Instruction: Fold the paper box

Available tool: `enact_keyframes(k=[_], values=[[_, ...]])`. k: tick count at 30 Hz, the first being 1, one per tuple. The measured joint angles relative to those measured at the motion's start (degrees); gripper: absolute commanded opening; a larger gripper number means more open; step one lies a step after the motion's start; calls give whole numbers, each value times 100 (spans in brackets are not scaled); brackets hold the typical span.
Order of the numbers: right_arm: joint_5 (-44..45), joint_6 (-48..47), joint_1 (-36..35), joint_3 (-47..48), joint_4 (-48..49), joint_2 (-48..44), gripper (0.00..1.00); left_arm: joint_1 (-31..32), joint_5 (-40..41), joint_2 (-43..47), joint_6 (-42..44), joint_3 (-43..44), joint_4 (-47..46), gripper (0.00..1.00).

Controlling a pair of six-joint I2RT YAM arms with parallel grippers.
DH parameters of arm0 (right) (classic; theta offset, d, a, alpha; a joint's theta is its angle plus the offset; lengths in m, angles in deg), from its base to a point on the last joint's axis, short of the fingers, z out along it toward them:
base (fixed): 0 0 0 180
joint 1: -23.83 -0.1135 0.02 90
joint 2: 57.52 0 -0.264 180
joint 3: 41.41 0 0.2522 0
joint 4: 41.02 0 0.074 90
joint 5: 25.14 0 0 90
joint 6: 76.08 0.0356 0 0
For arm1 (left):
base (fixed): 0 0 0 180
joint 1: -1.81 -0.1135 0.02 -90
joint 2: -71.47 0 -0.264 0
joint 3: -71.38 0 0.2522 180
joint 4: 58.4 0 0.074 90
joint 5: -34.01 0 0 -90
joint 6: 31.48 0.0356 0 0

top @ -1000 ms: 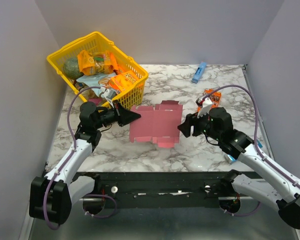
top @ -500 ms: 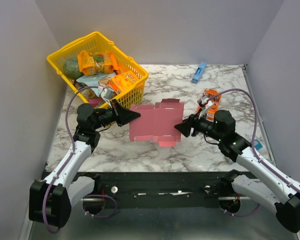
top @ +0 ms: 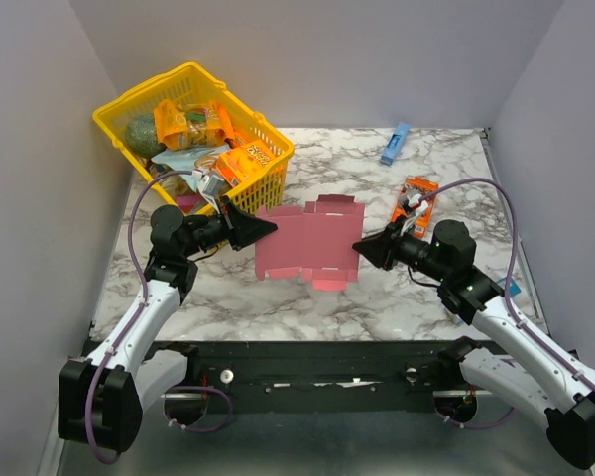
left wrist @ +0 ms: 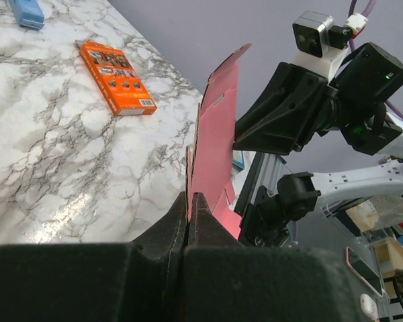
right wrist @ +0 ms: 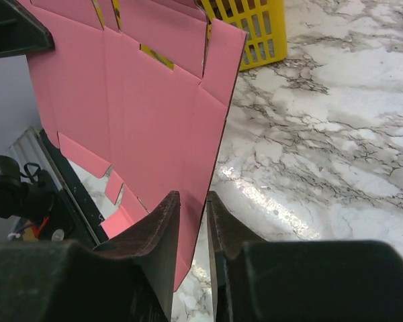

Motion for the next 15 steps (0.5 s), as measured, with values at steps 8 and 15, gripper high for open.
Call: enact_keyframes(k=[8,15], values=[[-188,9,31,0,66,0,21,-33,-22,-2,-24,-35,-72,0],[-577,175,33,-42,470,0,7,-55,-13,-13,-31,-35,-122,0]])
